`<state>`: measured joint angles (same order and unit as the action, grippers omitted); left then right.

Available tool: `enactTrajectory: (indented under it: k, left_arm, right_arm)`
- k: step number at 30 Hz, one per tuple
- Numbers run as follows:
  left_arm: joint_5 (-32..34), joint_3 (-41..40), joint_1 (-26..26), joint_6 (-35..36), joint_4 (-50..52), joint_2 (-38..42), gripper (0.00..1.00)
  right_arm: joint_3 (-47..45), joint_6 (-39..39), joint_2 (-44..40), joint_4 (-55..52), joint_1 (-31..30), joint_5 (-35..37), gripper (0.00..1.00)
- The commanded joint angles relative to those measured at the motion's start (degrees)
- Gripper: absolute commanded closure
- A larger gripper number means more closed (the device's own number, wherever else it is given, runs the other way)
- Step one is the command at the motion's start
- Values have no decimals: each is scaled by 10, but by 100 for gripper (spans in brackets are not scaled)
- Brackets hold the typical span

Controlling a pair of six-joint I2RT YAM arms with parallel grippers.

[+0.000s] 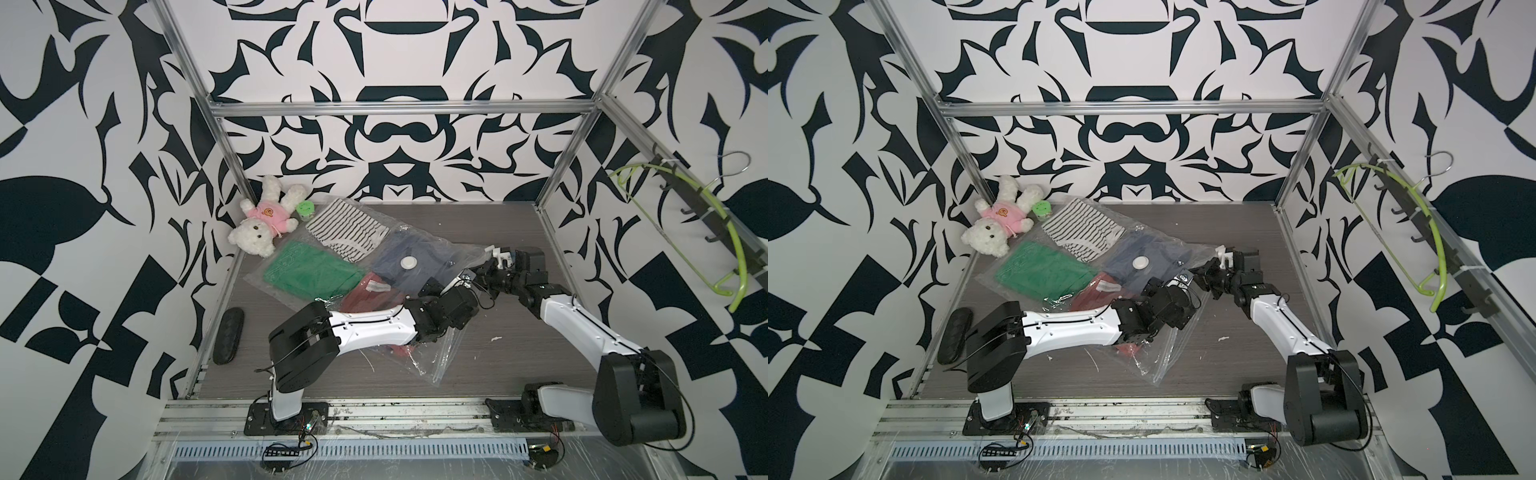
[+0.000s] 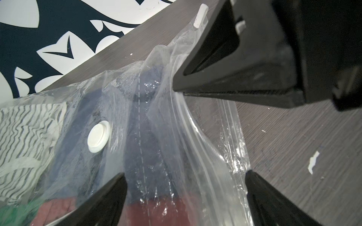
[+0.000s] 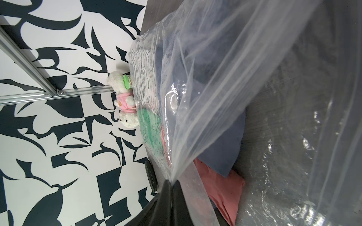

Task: Take the tank top out of the vacuum bag
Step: Open the vacuum bag at the center of the board.

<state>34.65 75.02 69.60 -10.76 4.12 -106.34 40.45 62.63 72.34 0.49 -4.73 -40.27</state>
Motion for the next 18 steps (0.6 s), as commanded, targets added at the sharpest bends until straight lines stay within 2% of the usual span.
enactTrajectory:
  k: [1, 4, 6, 9, 11, 13, 16, 18]
  left_arm:
    - [-12, 16, -2, -12, -11, -5, 1]
    - [20, 47, -3, -30, 28, -33, 1]
    - [62, 55, -2, -47, 53, -40, 11]
    - [86, 36, -3, -48, 45, -21, 34]
    - [91, 20, -3, -45, 34, -2, 46]
    - [98, 6, -3, -41, 27, 13, 64]
    - [105, -6, -4, -30, 14, 21, 85]
    - [109, -2, -6, -28, 19, 19, 91]
  right_arm:
    - [22, 12, -5, 40, -2, -19, 100]
    - [26, 14, -12, 38, -2, -20, 100]
    - [30, 4, -20, 25, -2, -11, 100]
    - [24, -3, -29, 16, 0, -2, 100]
    - [19, -7, -30, 16, 4, -1, 100]
    - [20, -18, -32, 6, 8, 6, 100]
    - [26, -32, -32, -7, 8, 16, 100]
    - [34, -42, -30, -15, 8, 16, 100]
